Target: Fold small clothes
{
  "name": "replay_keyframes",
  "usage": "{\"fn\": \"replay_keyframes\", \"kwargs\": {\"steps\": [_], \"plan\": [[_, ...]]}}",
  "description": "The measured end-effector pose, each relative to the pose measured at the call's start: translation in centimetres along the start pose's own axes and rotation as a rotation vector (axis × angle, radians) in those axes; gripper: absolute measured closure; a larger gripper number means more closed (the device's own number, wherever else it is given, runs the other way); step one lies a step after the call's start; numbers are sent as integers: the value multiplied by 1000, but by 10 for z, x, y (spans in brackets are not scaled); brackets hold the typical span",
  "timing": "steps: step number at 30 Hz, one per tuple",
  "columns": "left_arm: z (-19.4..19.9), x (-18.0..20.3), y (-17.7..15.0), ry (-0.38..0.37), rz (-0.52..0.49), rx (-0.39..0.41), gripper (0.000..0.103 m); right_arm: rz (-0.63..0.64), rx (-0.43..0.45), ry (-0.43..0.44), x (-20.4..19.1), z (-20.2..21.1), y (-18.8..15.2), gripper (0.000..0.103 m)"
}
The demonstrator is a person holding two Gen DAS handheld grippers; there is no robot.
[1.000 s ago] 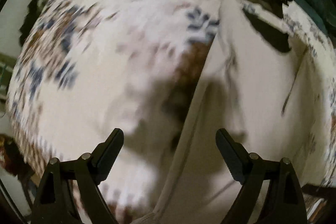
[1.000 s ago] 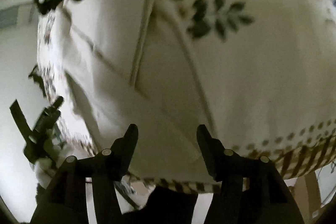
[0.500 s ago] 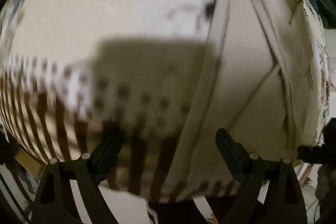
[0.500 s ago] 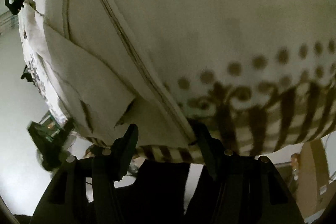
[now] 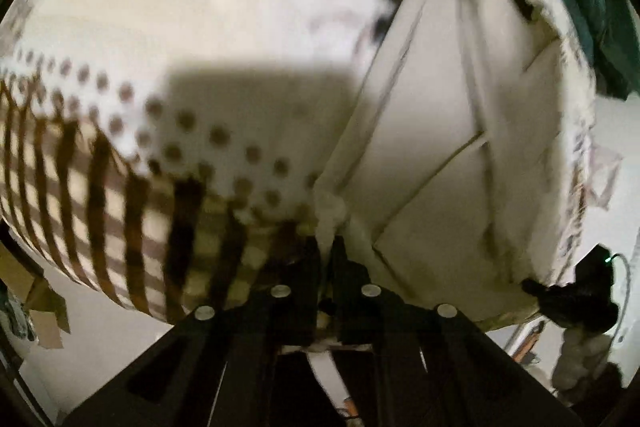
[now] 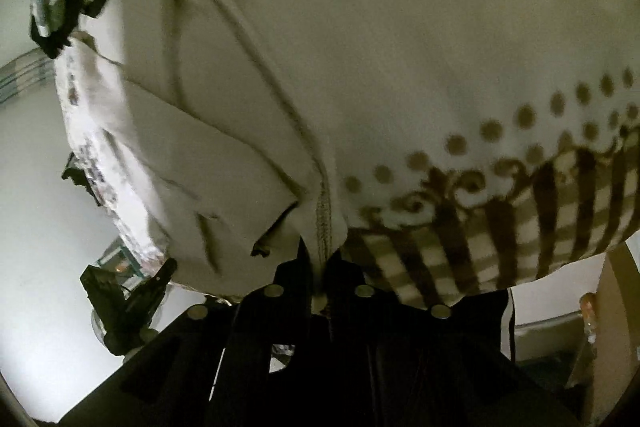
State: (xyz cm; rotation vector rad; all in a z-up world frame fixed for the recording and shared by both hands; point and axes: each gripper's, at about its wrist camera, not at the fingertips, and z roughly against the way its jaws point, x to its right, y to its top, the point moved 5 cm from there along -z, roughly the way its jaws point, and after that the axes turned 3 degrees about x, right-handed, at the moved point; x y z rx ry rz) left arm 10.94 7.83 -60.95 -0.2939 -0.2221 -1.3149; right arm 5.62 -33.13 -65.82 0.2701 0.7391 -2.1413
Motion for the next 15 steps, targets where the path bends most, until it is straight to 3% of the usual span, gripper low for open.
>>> {"fn": "replay_keyframes", "kwargs": {"steps": [5,13,14,15], "plan": [[34,24,54,-52,-4,94,100,23,64,87,-35,33,28,97],[9,54,166,-137,35,235,95,83,178,155,-94,58,135,96],[8,52,177,-141,54,242,95,74,185,182,-97,59,146,94],[7,53,185,-139,74,245,92,74,189,198,-99,62,154,82]]}}
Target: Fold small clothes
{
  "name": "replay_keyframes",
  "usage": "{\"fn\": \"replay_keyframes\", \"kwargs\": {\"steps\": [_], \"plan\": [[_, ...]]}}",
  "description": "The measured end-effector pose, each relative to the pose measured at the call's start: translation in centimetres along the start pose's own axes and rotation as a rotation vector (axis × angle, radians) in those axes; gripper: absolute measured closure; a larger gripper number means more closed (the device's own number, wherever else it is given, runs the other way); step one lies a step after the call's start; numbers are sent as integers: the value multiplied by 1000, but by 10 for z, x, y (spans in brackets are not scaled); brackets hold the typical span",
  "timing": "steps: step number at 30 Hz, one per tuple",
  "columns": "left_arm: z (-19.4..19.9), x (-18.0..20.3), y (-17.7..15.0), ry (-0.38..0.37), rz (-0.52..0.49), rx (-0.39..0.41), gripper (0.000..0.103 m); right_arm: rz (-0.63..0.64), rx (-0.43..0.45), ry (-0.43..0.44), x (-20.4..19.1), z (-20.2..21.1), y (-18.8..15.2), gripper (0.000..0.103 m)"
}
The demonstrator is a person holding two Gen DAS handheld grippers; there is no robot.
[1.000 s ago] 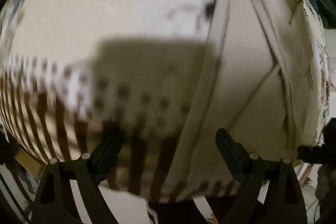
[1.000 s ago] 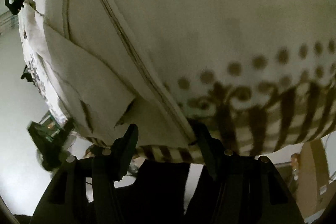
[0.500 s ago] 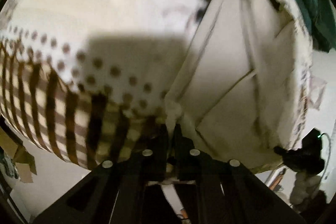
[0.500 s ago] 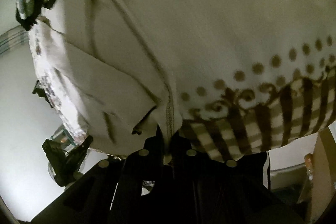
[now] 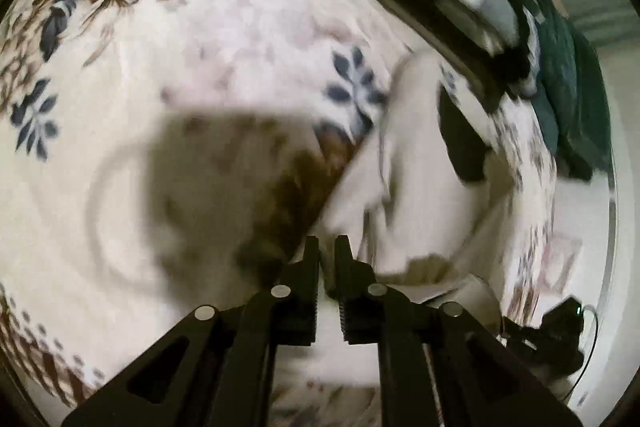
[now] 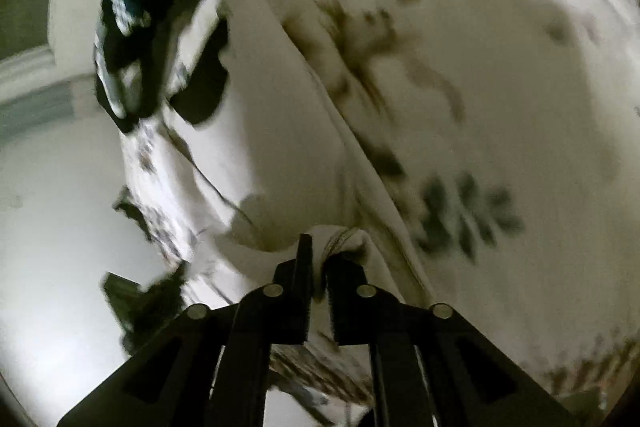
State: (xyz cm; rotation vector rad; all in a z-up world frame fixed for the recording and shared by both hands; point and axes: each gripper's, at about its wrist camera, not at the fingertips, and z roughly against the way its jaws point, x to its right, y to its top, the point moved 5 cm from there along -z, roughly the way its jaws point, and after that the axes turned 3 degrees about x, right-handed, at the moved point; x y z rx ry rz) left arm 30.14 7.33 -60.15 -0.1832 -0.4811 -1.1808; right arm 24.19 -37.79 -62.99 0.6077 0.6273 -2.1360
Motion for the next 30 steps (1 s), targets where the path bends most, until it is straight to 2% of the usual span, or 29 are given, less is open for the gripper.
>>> {"fn": "replay_keyframes", "kwargs": {"steps": [1,2,3,6,10,14,16,17,18,19,24,30], "plan": [[-3,-4,9,7,24,8,87,4,6,4,-3,1,6,71],[-1,-10,12,16,40,13,73,23,30,-4,-5,7,12,46],[2,-17,15,11,68,30,63,40,51,-12,-7,11,14,35],[13,-32,14,-20,104,67,46,107,83,-63,-6,15,11,35],[-2,-30,2,14,41,39,46,151,62,-108,5,2,6,35],[-33,-4,-2,31,-55,2,48,204,67,-145,4,-16,8,35],[-41,6,-2,36,-96,19,53,244,91,-166,-1,-20,8,61],[-43,11,-2,20,-114,25,82,266,105,-199,-3,-22,9,90],[-45,14,-3,24,-132,18,99,279,117,-218,-6,-23,9,97],[-47,17,-2,53,-155,20,99,284,134,-219,-8,-22,10,98],[-38,15,3,46,-149,50,99,259,219,-234,-9,-3,18,100],[-50,2,5,42,-100,10,99,223,171,-301,13,-18,28,100]]}}
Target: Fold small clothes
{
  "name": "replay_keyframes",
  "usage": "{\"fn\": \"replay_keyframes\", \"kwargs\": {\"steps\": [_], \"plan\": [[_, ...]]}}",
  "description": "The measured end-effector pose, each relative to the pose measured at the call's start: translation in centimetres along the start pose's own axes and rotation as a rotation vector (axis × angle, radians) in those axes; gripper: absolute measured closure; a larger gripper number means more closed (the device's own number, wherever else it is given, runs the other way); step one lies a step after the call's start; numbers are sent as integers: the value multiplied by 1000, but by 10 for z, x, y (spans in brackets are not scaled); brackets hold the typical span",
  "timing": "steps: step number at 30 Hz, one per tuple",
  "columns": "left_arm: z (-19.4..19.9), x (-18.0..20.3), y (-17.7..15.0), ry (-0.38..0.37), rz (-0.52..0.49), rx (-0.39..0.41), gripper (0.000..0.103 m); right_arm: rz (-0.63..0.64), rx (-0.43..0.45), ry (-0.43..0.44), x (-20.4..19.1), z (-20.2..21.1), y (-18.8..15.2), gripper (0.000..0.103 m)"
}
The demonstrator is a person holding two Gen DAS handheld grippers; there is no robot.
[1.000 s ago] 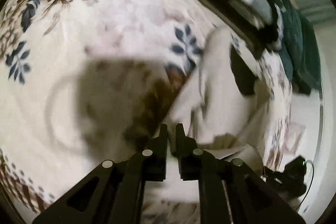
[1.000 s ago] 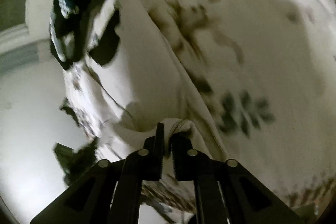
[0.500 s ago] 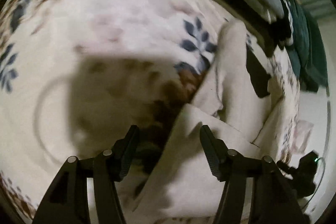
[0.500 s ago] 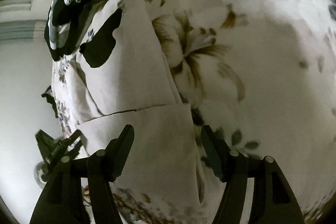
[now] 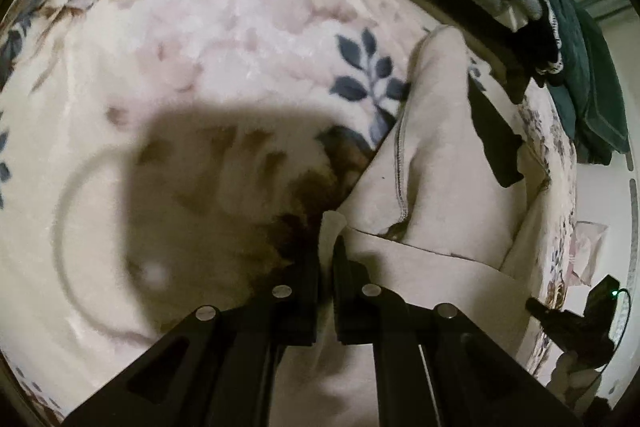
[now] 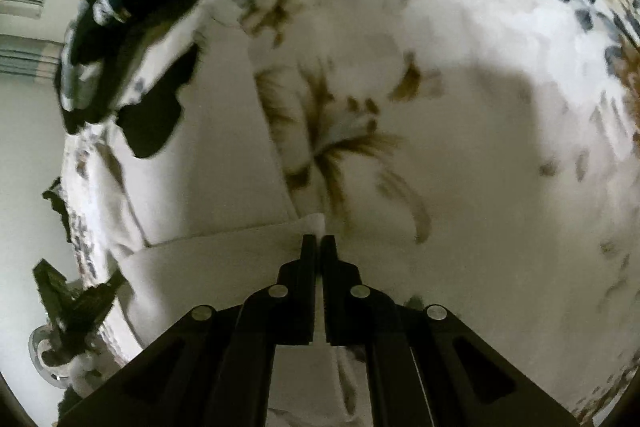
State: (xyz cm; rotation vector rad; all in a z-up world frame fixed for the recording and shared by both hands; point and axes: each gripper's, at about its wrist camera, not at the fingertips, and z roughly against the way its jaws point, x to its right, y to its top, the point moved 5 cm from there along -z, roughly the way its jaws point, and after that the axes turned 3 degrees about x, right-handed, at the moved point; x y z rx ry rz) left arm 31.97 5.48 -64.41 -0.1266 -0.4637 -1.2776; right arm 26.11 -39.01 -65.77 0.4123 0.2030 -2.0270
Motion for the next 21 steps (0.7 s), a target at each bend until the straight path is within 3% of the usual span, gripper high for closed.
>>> {"fn": "replay_keyframes", "kwargs": {"steps": [9,10,12,14,17,19,21], "plan": [[4,11,10,16,-33,-34,96,-13,-95,8,-3,-14,10,97],[9,14,14,20,-40,-18,96,-18,-109,13,-3,-13,12,94],[19,18,24,33,-48,17,96,-25,-110,15,-3,-7,20,71],[27,29,39,26,-56,57,96,-13,-86,25,-7,2,30,59],[28,46,65,38,-88,102,91,15,-66,15,-17,9,48,55],[22,56,82,68,-116,113,79,27,-59,9,-24,10,61,48],[11,73,100,66,-161,113,50,57,-38,-6,-37,11,79,45]]}}
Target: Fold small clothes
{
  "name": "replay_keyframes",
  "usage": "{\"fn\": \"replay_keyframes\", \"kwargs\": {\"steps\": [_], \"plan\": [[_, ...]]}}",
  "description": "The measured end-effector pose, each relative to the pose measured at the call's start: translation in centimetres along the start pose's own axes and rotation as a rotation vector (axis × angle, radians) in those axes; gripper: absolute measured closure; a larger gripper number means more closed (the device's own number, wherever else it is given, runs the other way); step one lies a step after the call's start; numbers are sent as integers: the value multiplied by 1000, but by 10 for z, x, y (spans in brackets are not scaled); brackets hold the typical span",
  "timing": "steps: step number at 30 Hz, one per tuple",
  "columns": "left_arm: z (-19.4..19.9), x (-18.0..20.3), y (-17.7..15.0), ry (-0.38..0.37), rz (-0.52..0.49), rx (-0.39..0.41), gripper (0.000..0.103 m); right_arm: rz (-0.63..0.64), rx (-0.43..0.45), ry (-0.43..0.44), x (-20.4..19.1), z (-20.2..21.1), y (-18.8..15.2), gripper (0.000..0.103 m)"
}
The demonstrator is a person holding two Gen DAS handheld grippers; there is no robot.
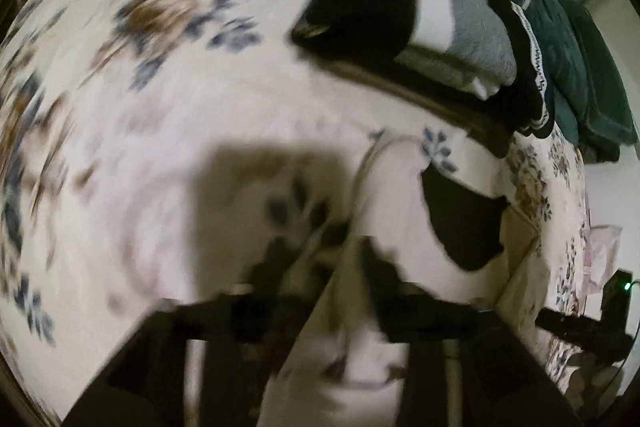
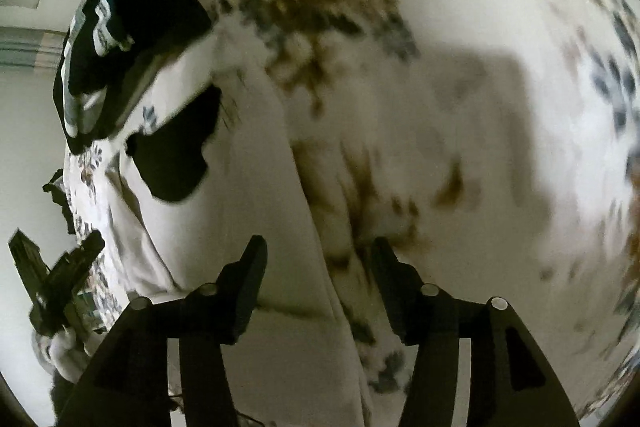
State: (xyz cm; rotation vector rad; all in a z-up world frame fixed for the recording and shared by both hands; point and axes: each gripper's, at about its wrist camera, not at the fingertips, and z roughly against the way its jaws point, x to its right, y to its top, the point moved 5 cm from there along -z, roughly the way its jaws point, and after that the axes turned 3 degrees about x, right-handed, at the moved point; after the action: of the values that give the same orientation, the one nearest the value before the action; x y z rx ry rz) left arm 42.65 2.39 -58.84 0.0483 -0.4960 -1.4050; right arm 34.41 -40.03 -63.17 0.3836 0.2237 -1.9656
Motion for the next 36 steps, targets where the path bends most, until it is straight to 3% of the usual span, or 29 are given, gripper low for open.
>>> {"fn": "replay_keyframes", "kwargs": {"steps": [3,11,18,23,25,27,28,29,30,31,36], "plan": [[-19,22,27,12,-76,0,48,69,9,-34,-21,-3,32,30],[-69,85,58,121,-412,-39,48,277,-2,-179,-84,-35,108,30],[-104,86,56,159,-481,-121,48,374,-96,-263,-105,-73,124,30],[-111,83,51,156,-499,-133,48,393,-124,-296,-104,-88,124,30],[-114,86,51,151,-504,-130,48,394,-122,-299,-104,-91,125,37],[-113,88,51,144,-522,-120,53,389,-120,-296,-105,-92,126,52],[-115,91,51,138,-533,-118,60,386,-117,-291,-106,-92,127,58],[-116,91,50,140,-542,-121,80,385,-112,-283,-107,-91,127,71],[-116,91,49,147,-553,-122,93,385,-106,-280,-108,-90,128,85],[-116,94,50,145,-559,-118,93,389,-100,-276,-111,-90,126,91],[-99,96,51,127,-562,-62,98,399,-39,-268,-114,-68,118,97]]}}
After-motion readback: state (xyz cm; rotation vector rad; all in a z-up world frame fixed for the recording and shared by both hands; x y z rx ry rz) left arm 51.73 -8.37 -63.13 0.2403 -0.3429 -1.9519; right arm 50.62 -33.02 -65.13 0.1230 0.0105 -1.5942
